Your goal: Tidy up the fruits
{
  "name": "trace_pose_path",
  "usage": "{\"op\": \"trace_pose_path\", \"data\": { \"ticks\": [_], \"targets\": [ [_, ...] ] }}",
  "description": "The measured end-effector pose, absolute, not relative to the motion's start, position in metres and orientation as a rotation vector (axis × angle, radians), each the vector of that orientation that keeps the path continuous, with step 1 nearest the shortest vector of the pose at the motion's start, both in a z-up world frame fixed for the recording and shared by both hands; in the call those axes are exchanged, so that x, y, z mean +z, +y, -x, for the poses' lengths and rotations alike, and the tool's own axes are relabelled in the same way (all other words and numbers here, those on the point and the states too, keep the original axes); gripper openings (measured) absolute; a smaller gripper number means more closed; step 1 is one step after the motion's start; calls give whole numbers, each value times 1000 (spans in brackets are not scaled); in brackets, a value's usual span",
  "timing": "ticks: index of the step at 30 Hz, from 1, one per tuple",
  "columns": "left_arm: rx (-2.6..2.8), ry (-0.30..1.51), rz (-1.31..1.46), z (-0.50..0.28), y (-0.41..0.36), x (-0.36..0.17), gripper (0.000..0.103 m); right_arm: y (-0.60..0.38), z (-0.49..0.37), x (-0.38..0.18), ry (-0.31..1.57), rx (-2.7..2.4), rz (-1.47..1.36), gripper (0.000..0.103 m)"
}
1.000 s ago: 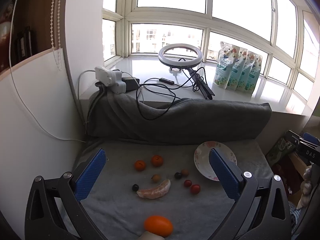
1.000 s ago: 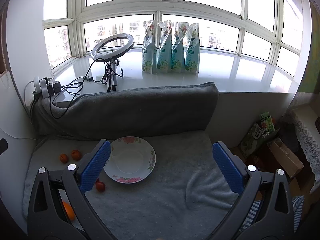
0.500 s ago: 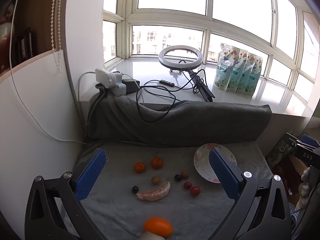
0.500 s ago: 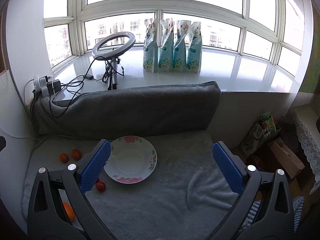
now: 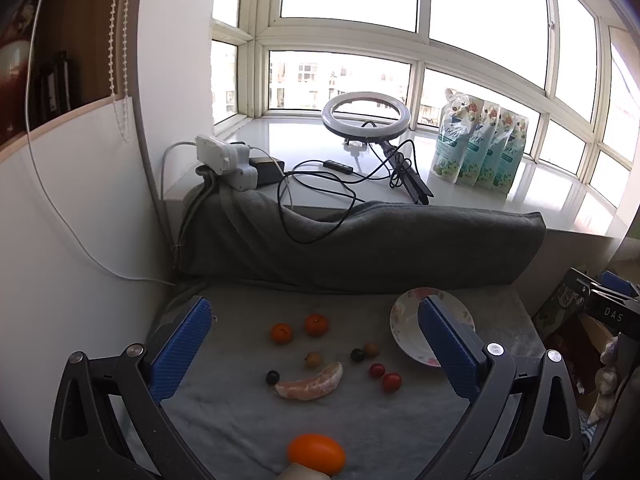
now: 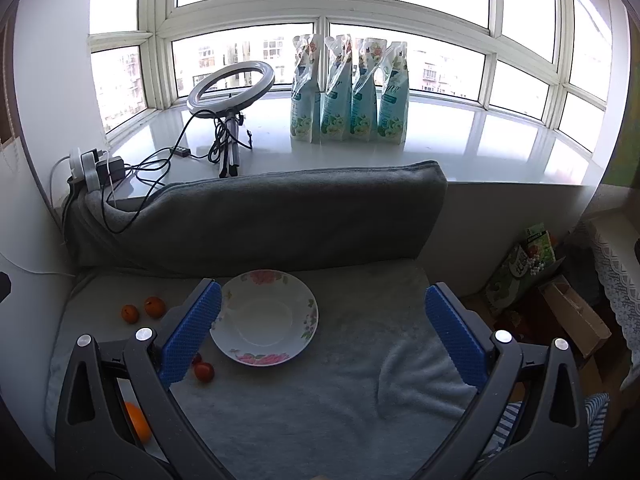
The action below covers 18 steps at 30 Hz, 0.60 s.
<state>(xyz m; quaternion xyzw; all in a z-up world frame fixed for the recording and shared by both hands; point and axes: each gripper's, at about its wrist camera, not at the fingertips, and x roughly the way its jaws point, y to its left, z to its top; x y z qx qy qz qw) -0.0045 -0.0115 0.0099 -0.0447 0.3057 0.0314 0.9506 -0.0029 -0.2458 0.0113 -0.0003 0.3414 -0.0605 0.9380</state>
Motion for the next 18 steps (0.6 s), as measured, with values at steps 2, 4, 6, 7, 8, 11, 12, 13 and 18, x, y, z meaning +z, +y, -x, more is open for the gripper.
{"op": "trace_pose_path", "data": {
  "ticks": [2,4,6,7,8,11,12,13,18],
  "targets": [
    [63,621,91,5,-12,10,102,-246,2,11,698,-124,0,103],
    [62,620,89,6,-12,9,102,-245,2,11,699,-124,0,103],
    [60,620,89,7,-13,10,102,-246,3,12,697,-125,0,103],
    [60,620,88,7,-13,9,102,-246,3,12,697,-124,0,103],
    [60,620,89,7,-13,10,102,-246,2,12,698,-124,0,103],
    [63,618,92,7,-13,10,102,-246,3,12,698,-124,1,103],
    [63,617,94,7,-13,10,102,-246,3,12,698,-123,1,103],
    [63,617,94,7,-13,10,102,-246,3,12,698,-122,-1,103],
    [62,620,93,7,-13,10,102,-246,3,12,698,-122,-4,103]
  ]
}}
